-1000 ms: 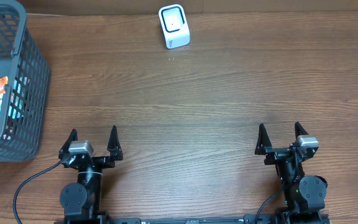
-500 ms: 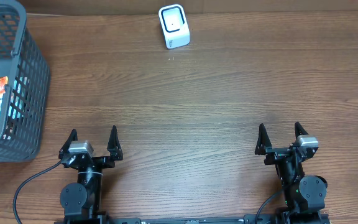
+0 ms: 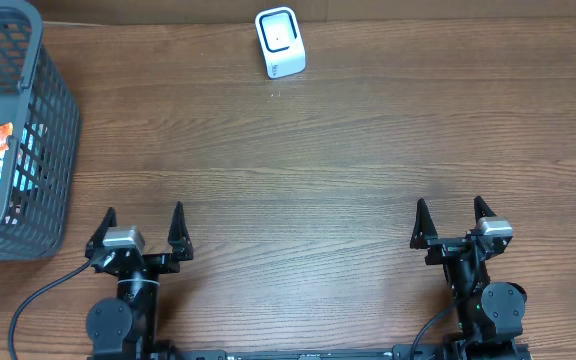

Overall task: Scan the item barcode
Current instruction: 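Move the left gripper up and over into the grey basket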

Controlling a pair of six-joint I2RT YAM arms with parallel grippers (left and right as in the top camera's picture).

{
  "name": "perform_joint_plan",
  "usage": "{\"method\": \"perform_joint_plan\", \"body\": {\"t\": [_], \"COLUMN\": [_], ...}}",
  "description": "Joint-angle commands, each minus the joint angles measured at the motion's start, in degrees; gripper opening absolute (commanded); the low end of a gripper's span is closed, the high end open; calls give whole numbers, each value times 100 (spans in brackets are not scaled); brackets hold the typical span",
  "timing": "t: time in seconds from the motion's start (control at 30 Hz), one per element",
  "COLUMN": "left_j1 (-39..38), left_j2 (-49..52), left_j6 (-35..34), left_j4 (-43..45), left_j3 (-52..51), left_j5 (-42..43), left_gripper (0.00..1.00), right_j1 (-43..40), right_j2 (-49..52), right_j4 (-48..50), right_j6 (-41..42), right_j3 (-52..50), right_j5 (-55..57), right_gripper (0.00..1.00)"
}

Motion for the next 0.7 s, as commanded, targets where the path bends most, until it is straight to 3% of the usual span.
{"method": "perform_joint_plan", "body": {"t": [0.0,0.33,0.67], "left_j1": [-28,-28,-28], "left_j2": [-48,219,1980], "left_j6": [219,254,417], "left_j4": [-76,-844,-2291], "left_j3": [444,1639,3829], "left_j5": [-98,-225,-210], "left_gripper": [100,100,100], "right_j1": [-7,-7,-7], "right_j2": [-55,-55,-55], "right_j4": [15,15,15], "right_j6": [-24,-24,-22], "right_j3": [-61,-61,-61], "right_j5": [11,11,11], "right_gripper": [100,100,100]}}
